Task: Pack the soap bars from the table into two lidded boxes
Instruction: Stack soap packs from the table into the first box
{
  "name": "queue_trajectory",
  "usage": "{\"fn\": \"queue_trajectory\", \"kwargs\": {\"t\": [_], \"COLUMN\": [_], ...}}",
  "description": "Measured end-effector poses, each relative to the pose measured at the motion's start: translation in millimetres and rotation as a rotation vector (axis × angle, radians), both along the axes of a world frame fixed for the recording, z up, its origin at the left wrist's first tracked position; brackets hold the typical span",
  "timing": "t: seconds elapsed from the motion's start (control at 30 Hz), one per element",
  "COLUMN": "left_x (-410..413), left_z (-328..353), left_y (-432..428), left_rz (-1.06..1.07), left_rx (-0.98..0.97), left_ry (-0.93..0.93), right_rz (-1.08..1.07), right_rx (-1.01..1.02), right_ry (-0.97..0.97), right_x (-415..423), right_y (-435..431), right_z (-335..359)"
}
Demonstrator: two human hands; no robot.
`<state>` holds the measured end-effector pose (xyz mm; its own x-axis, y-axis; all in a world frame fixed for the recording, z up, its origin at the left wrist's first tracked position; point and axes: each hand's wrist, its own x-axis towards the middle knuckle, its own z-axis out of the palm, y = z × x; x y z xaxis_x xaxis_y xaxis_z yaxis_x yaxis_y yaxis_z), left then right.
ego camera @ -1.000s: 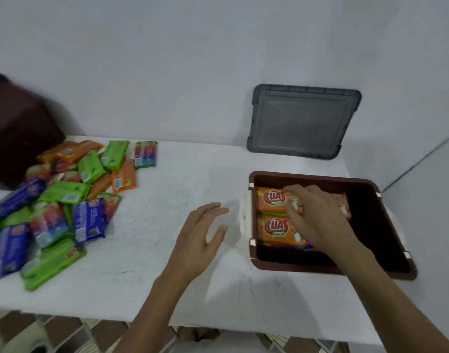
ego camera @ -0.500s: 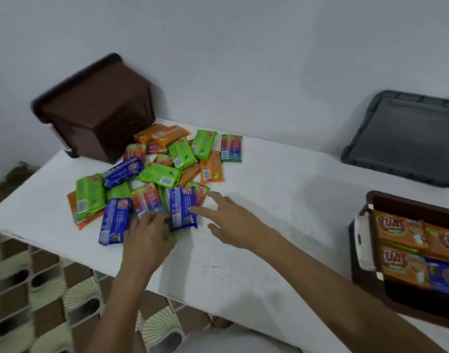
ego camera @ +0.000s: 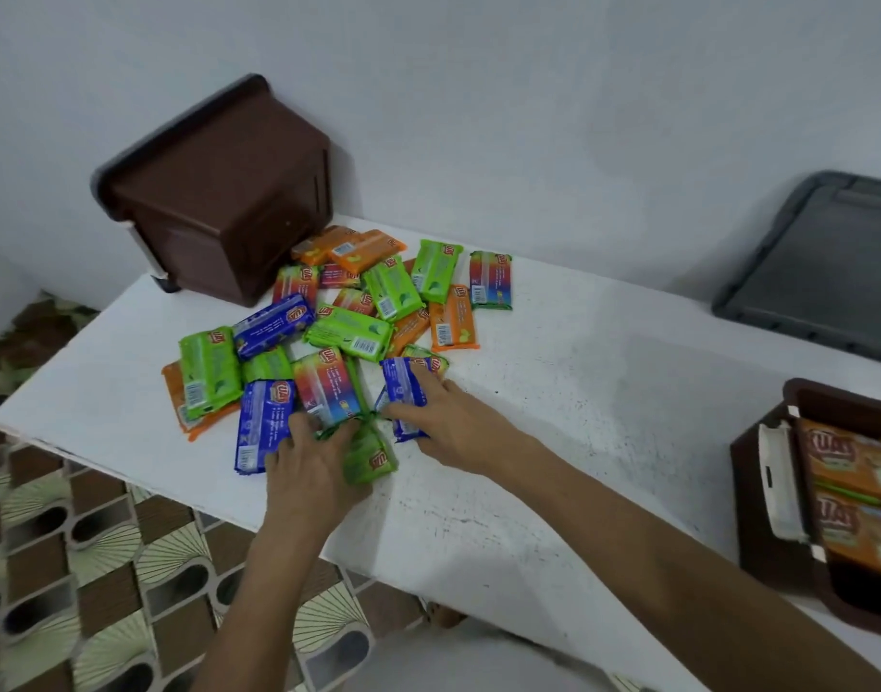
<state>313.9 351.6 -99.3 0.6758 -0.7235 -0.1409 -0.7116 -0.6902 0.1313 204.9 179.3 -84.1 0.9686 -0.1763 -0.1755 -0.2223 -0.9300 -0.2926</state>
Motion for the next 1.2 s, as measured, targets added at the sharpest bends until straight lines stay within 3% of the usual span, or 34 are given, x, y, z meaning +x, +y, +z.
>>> {"fn": "queue_trajectory", "kwargs": {"t": [0.17, 0.4, 0.5, 0.57, 0.77, 1.03, 1.2], "left_x": [-4, -36, -61, -85, -163, -260, -290], "left_z": [10, 52, 75, 89, 102, 91, 73], "left_y": [-4, -31, -54, -72, -126, -178, -196], "left_rz": [0.027, -0.074, -0.146, -0.145, -0.151, -0.157, -0.116], "left_rx": [0.005, -0.251, -0.492, -0.612, -0.822, -0.85, -0.805], "left_ry": [0.1, 0.269, 0.511, 0.739, 1.163, 1.434, 1.43], "right_rz": [-0.159, -0.513, -0.661, -0.729, -0.932, -0.98, -0.996], "right_rx": [0.057, 0.352, 0.529, 0.543, 0.672, 0.842, 1.088], "right_ry": [-0.152, -0.374, -0.452, -0.463, -0.607, -0.463, -0.384], "right_x": [-37, -132, -186, -224, -338, -431, -433], "right_y": [-15, -45, -55, -62, -72, -93, -104], "right_z": [22, 75, 102, 117, 147, 135, 98]}}
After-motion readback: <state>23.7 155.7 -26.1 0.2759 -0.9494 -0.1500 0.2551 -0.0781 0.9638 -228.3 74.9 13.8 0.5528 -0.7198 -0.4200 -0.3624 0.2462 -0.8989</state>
